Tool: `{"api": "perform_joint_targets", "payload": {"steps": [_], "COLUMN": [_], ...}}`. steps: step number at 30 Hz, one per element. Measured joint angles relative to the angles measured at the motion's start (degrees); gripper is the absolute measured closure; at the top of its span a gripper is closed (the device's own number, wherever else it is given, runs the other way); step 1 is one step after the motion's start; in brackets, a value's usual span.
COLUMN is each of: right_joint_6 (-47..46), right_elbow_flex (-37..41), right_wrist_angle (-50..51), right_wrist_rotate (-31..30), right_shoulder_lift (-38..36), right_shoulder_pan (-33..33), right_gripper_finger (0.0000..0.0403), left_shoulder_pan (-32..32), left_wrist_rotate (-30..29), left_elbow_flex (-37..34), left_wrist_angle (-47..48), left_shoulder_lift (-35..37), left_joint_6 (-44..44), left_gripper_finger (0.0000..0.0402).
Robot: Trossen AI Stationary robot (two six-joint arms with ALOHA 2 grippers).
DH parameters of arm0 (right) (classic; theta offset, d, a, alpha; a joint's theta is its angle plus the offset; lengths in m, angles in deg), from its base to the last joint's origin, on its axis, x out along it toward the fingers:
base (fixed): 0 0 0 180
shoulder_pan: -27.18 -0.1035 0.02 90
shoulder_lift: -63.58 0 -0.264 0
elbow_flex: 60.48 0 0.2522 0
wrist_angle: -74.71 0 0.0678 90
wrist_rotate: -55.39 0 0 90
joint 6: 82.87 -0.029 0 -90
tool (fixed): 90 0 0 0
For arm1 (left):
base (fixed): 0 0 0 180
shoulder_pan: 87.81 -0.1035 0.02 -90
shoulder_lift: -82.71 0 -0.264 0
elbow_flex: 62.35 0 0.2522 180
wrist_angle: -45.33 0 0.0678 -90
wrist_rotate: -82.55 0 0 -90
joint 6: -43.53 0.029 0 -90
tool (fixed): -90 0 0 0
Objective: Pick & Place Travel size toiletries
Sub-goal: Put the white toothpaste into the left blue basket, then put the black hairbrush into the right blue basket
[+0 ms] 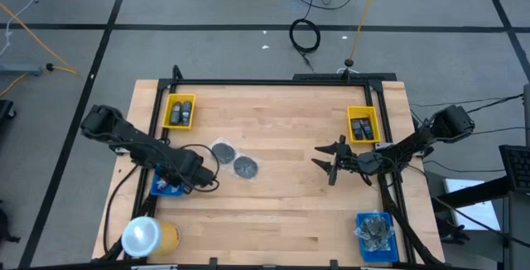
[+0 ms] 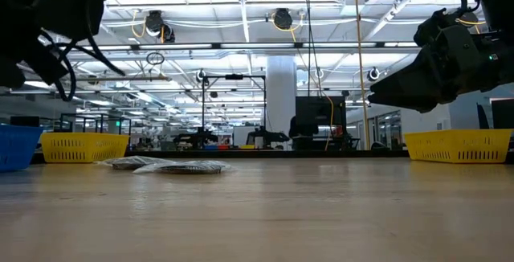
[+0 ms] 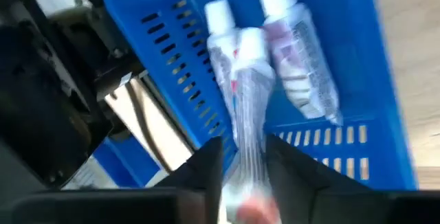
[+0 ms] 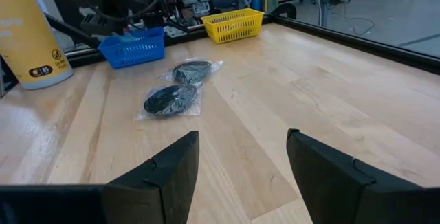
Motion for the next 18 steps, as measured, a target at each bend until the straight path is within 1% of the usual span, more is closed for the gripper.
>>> {"api": "perform_joint_targets", "payload": {"steps": [5,7,9,11,14,15,17,18], "right_joint_6": [0.0,-0.5,-2.2,-5.4,-8.5,-8.8,-9.1,-9.0], "right_elbow_flex": [0.0,0.0,0.0,0.0,0.0,-0.2,-1.3,-2.3], "right_wrist_angle": [-0.1,0.0,0.0,0.0,0.0,0.0,1.7,4.3], "right_wrist_rotate": [0.1,0.1,0.2,0.2,0.7,1.9,4.5,5.9], "right_shoulder_lift": [0.0,0.0,0.0,0.0,0.0,0.0,0.0,0.0], "right_shoulder_pan": [0.0,0.0,0.0,0.0,0.2,0.6,1.9,2.6], "right_gripper_finger": [0.019,0.019,0.019,0.019,0.019,0.019,0.019,0.019], "left_shoulder_pan": [-0.1,0.0,0.0,0.0,0.1,-0.3,-1.6,-2.4], "left_wrist_rotate": [-0.9,-1.7,-6.1,-14.0,-25.9,-29.2,-33.1,-34.7], "left_elbow_flex": [0.0,0.3,0.6,0.5,-0.7,-1.4,-3.7,-4.9], "left_wrist_angle": [1.9,2.1,-0.5,-8.2,-25.4,-31.0,-43.0,-48.6], "left_shoulder_lift": [4.8,7.2,9.9,12.3,14.5,14.6,14.2,13.3], "left_joint_6": [0.1,-0.3,-1.2,-0.1,6.6,9.8,16.9,20.3], "left_gripper_finger": [0.0225,0.0204,0.0189,0.0183,0.0184,0.0187,0.0193,0.0196]}}
